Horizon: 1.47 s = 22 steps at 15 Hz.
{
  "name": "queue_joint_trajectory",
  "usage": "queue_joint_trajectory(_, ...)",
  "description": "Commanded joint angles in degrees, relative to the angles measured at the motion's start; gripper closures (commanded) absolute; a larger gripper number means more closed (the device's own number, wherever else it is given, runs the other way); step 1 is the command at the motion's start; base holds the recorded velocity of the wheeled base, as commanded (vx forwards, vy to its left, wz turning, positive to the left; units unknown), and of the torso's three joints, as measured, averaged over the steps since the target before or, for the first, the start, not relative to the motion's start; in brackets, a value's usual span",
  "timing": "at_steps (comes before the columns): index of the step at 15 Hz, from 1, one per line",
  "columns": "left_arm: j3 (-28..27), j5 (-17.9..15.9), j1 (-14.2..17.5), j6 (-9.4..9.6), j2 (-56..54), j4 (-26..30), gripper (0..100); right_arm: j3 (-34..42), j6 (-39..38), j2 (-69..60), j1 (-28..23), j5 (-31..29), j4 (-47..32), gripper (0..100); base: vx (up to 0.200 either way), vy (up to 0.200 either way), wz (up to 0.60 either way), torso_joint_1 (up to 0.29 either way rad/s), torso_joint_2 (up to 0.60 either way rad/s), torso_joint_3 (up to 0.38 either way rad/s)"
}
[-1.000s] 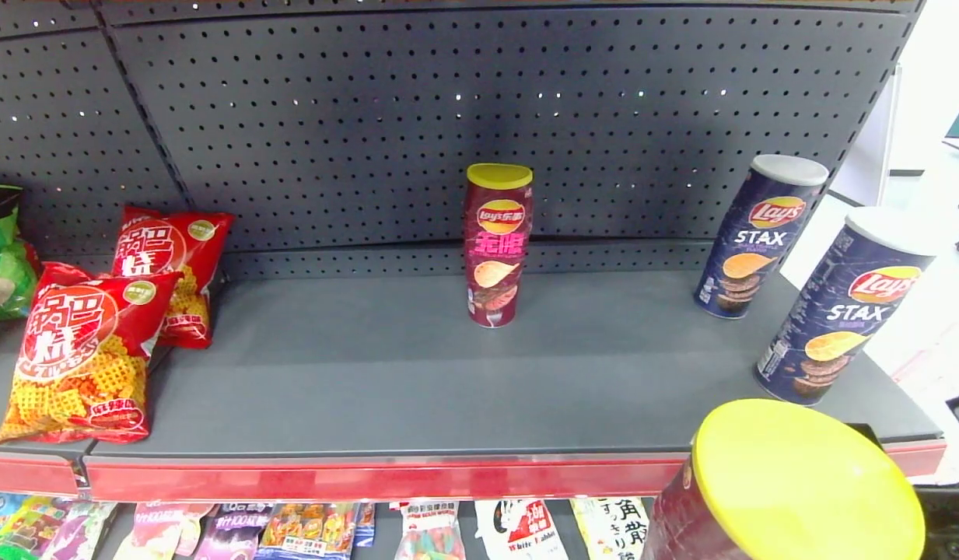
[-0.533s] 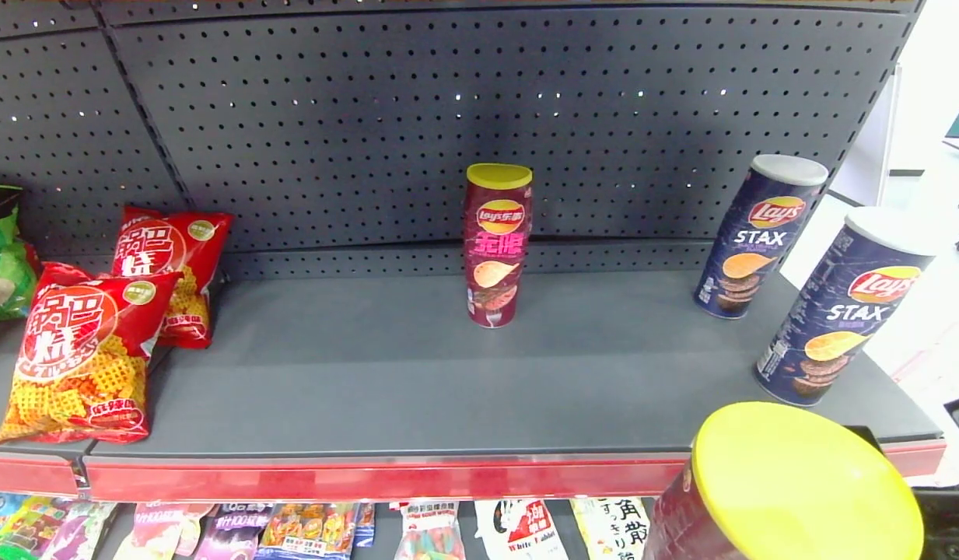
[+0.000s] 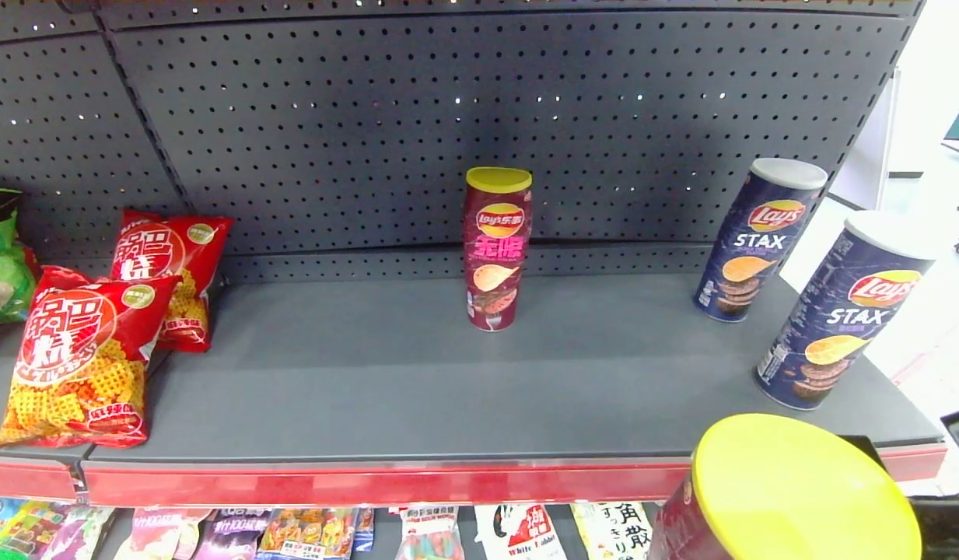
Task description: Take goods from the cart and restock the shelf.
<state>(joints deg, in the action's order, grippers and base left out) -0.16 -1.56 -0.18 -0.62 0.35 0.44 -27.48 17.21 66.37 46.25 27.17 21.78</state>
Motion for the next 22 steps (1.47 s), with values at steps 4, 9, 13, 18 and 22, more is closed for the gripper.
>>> queue_joint_trajectory(4, 0.1, 0.0, 0.0, -0.17, 0.1, 0.0, 0, 0.0, -0.1, 0.0, -0.1, 0.0, 0.0, 100, 0.0, 0.0, 0.0, 0.0, 0.0, 0.0)
queue_joint_trajectory(9, 0.0, 0.0, 0.0, -0.35, 0.1, -0.1, 0, -0.2, -0.8, -0.1, -0.6, -0.1, 0.0, 100, 0.0, 0.0, 0.0, 0.0, 0.0, 0.0)
queue_joint_trajectory(13, 0.0, -0.4, 0.0, 0.27, 0.0, -0.1, 0, 0.0, -1.9, 0.1, -2.2, -0.1, 0.0, 100, 0.0, 0.0, 0.0, 0.0, 0.0, 0.0)
queue_joint_trajectory(18, -12.0, -1.6, -6.2, 0.36, 12.6, -9.7, 0, -0.6, -3.2, 0.8, -2.0, 0.0, 0.1, 100, 0.0, 0.0, 0.0, 0.0, 0.0, 0.0)
queue_joint_trajectory(22, -20.1, -2.0, -12.8, 1.32, 32.2, -13.3, 0, -1.5, -4.2, 1.2, -2.1, 0.1, 0.1, 100, 0.0, 0.0, 0.0, 0.0, 0.0, 0.0)
